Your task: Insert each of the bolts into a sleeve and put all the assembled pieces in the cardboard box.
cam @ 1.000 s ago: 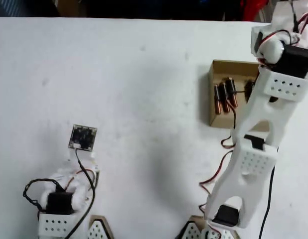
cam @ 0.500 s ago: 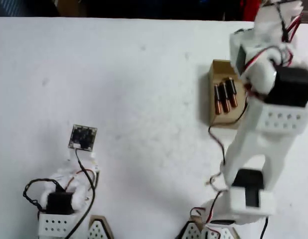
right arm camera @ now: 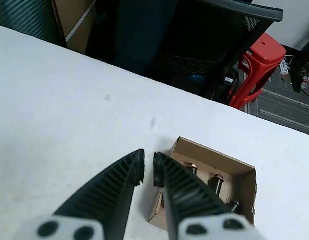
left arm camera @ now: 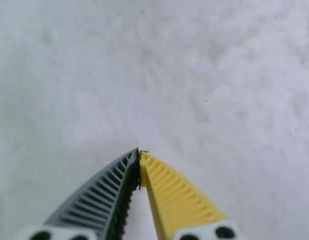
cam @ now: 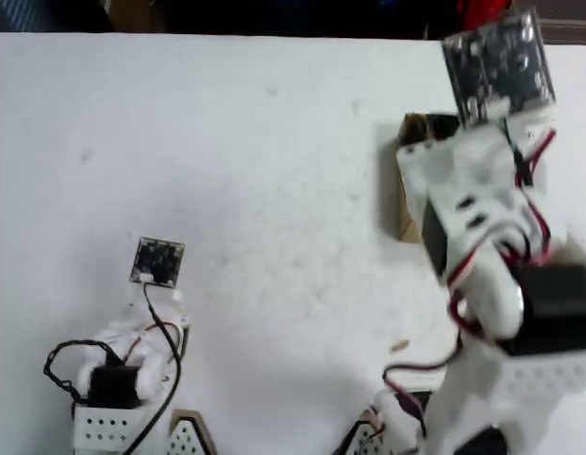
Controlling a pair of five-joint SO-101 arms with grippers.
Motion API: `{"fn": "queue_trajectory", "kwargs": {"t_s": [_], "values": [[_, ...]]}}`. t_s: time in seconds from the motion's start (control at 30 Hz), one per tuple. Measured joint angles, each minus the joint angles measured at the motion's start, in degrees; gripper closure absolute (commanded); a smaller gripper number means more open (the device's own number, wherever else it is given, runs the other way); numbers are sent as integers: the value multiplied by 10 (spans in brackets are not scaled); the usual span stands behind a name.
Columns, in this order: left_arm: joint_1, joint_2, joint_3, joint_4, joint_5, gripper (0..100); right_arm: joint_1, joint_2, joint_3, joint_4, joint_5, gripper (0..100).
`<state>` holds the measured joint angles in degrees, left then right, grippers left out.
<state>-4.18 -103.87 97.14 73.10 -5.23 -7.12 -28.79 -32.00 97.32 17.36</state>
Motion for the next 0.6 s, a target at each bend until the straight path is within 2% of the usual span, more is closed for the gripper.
{"fn": "queue_trajectory", "kwargs": {"t_s": [0.43, 0.6], "values": [[0, 0, 0, 0, 17, 976, -2, -207, 244, -8, 0, 983], [-33, 0, 0, 0, 33, 976, -1, -287, 373, -47, 0, 983]]}}
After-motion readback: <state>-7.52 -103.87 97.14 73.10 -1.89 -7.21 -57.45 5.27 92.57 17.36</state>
